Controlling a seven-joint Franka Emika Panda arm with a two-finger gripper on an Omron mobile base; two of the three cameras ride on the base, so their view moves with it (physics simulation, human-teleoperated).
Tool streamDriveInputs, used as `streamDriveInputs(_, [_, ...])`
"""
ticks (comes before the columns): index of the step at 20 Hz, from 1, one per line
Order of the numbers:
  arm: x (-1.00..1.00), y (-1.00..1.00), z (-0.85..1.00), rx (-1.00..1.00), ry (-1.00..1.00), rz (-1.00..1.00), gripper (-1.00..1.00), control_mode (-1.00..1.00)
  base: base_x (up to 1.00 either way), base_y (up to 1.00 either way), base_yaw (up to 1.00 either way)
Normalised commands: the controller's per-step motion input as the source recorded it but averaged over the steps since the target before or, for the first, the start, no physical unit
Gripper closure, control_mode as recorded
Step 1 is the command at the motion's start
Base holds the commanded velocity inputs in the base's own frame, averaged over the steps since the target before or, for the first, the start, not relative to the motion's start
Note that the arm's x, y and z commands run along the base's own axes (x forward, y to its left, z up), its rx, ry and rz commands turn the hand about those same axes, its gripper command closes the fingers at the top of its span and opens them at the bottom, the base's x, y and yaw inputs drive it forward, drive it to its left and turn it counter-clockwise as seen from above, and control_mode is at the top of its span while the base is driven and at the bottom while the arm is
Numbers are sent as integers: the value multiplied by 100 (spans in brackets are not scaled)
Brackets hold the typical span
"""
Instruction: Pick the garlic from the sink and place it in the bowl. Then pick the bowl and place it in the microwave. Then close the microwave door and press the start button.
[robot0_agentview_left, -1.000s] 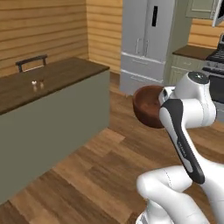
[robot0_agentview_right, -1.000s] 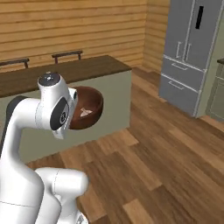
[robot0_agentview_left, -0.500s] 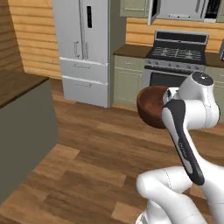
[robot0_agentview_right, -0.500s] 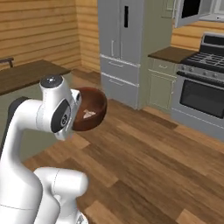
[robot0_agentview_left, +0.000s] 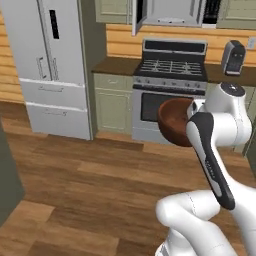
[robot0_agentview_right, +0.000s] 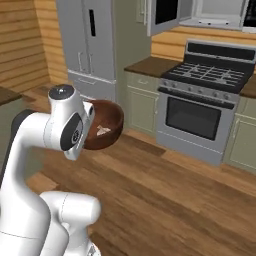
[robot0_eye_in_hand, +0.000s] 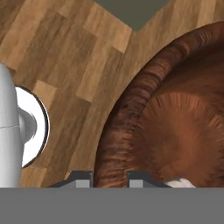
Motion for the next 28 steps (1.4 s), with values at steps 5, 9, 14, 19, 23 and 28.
streamDriveInputs(5, [0, 0, 0, 0, 0, 0, 100, 100, 100, -65, -19])
streamDriveInputs(9, [0, 0, 0, 0, 0, 0, 100, 100, 100, -77, -10])
streamDriveInputs(14, [0, 0, 0, 0, 0, 0, 100, 100, 100, -37, -10])
streamDriveInputs(19, [0, 0, 0, 0, 0, 0, 100, 100, 100, 0, -12])
streamDriveInputs(23, [0, 0, 0, 0, 0, 0, 100, 100, 100, 0, -9])
streamDriveInputs(28, [0, 0, 0, 0, 0, 0, 100, 100, 100, 17, -4])
